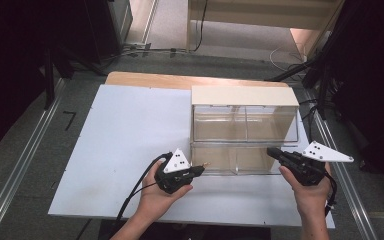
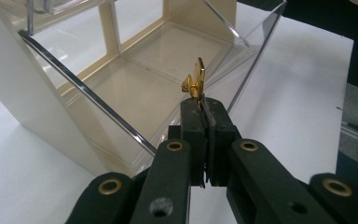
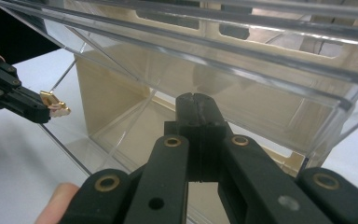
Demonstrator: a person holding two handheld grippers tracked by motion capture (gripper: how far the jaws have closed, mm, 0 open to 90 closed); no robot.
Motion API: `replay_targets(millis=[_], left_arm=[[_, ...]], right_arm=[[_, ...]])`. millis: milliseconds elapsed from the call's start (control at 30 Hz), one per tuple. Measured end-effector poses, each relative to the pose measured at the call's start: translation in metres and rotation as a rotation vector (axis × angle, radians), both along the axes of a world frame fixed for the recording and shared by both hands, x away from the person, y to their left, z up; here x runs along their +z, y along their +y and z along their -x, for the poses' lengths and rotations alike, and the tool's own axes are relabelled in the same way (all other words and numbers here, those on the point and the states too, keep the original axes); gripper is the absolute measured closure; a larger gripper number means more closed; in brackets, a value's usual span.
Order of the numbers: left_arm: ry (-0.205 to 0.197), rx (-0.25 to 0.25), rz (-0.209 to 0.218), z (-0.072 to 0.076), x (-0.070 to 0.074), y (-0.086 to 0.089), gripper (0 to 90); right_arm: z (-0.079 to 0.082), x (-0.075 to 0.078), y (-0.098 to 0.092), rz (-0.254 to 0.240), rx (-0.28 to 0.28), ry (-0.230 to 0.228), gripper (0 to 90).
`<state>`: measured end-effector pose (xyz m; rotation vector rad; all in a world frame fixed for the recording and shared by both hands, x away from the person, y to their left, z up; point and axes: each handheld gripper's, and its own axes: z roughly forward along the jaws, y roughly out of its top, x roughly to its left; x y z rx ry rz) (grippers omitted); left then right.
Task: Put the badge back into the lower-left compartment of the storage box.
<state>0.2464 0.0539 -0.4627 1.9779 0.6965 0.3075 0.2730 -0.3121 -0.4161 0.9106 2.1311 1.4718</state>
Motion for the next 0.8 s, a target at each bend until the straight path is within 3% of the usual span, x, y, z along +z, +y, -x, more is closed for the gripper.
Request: replay_targets(millis=[200,333,500,800], left_arm=[[0.000,0.014,0.005,-0.001,-0.001,0.001,86.9],[-0.002,-0.004,0.023,0.001,0.000,0.003,75.2],[-0.004,-0.024,0.038,0.001,0.002,0.006,71.1],[-0.018,-0.029,0.083,0.002,0.011,0.016,70.0]], right_arm=[[0.000,0.000,0.000,0.001,-0.001,0.000,88.5],[0.000,0.000,0.000,0.003,-0.001,0.000,88.4],[0.000,-0.001,0.000,0.002,-0.002,0.000,88.4],[0.000,-0.001,0.000,0.005,-0.002,0.001,88.4]])
